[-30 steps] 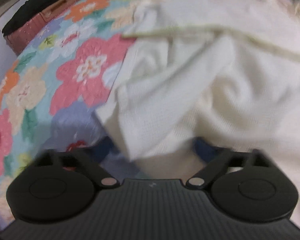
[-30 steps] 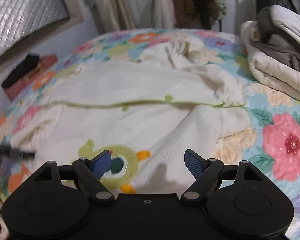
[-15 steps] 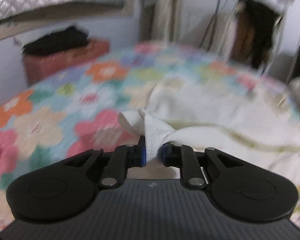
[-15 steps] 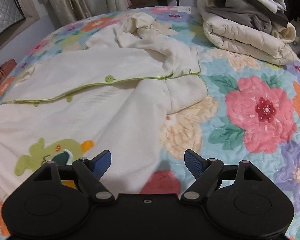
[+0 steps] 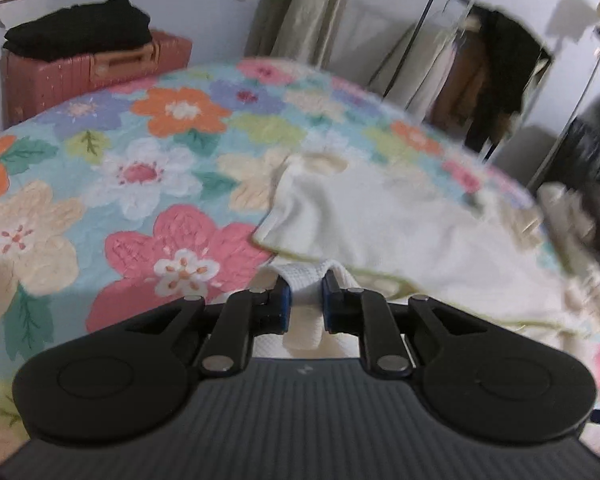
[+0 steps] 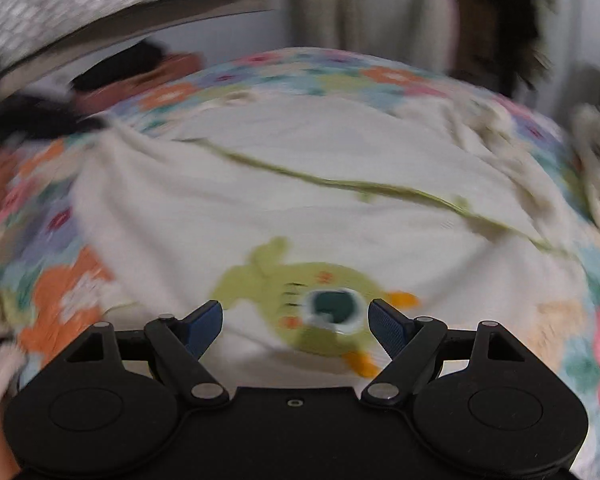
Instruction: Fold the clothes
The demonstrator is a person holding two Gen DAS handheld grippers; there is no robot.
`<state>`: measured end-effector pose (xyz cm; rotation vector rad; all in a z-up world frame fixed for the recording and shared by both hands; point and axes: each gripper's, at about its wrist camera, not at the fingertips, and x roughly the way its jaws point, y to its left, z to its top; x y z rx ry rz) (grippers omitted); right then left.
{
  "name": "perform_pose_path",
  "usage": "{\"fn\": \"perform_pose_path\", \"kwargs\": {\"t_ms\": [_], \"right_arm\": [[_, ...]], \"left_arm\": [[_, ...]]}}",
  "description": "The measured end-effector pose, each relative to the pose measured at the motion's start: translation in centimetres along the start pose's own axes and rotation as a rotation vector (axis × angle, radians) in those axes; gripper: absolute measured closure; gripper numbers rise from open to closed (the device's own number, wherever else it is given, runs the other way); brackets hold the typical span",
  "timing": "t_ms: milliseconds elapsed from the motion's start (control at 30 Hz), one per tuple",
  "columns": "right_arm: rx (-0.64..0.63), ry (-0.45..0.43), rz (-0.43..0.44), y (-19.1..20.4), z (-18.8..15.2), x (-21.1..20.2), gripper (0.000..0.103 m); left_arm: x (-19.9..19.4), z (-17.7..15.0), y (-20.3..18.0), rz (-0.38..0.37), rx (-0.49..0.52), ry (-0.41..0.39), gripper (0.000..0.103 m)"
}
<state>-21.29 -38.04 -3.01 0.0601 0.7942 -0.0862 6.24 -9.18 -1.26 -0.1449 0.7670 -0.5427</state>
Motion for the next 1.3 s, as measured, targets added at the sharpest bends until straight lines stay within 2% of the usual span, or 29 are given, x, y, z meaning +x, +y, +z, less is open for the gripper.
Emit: {"fn": "perform_pose_path", "kwargs": {"t_ms": [100,233,267,367,467,533,567,600,633,667,767,867,933,1000,1133,1200,1233,1300], "right_arm": [[-0.098,0.011,0.007,2.3,-0.1,1.2,0.019],[-0.133,0.047,0.021,3.1,-0.5,2.9,0.019],[-0.148,0.054,0.014,3.3,-0.7,3.2,0.019],[-0.198,0.068,0.004,3.7,-1.3,3.8,0.019],[-0.265,0.1,-0.019,4.4,-1.7,4.3,0.021],[-0.302,0.121,-0.059,4.6,-1.9,4.7,0.022],[-0.312,0.129,-0.085,4.6,-1.9,4.9,0.026],[-0.298,0.128,-0.084,4.3,-1.9,4.9,0.032],[-0.283,0.13,-0.088,4.0,-1.7,4.8,0.053],[-0.268,0.131,-0.092,3.8,-1.6,4.7,0.075],[-0.23,0.088,-0.103,3.3,-0.6,3.2,0.088],[-0.196,0.004,-0.149,2.8,0.2,0.0,0.092],[-0.146,-0.024,-0.188,1.8,0.3,-1.6,0.093],[-0.118,0.013,-0.238,0.7,-0.2,-1.4,0.093],[0.001,0.097,-0.202,-1.0,-0.8,0.5,0.093],[0.019,0.107,-0.204,-1.0,-0.8,0.8,0.093],[0.023,0.108,-0.206,-1.0,-0.7,0.7,0.093],[0.047,0.107,-0.192,-1.3,-0.8,0.8,0.092]], "left_arm": [[1.5,0.0,0.3,0.023,0.011,0.023,0.089],[0.7,0.3,2.1,-0.043,-0.136,-0.039,0.088],[0.4,0.3,3.0,-0.064,-0.211,-0.043,0.088],[1.0,-1.5,6.4,-0.058,-0.478,0.046,0.085],[2.0,-3.3,7.9,-0.065,-0.56,0.166,0.084],[2.2,-3.8,7.7,-0.048,-0.554,0.226,0.083],[2.2,-3.9,7.4,-0.046,-0.539,0.231,0.075],[2.1,-4.0,7.2,-0.047,-0.536,0.225,0.058],[1.9,-4.2,7.0,-0.047,-0.534,0.22,0.053],[1.9,-4.5,6.9,-0.044,-0.557,0.22,0.052],[1.7,-5.2,6.6,-0.05,-0.607,0.218,0.052],[1.2,-5.2,5.7,-0.054,-0.559,0.231,0.052],[0.3,-5.6,5.0,-0.028,-0.549,0.217,0.045],[-0.6,-6.0,4.3,-0.003,-0.54,0.205,0.036],[0.2,-7.2,3.3,-0.008,-0.573,0.254,0.033],[0.9,-7.9,2.6,-0.008,-0.575,0.287,0.024],[1.3,-7.9,2.3,-0.006,-0.563,0.272,0.021],[2.0,-7.9,1.6,-0.001,-0.54,0.243,0.0]]}}
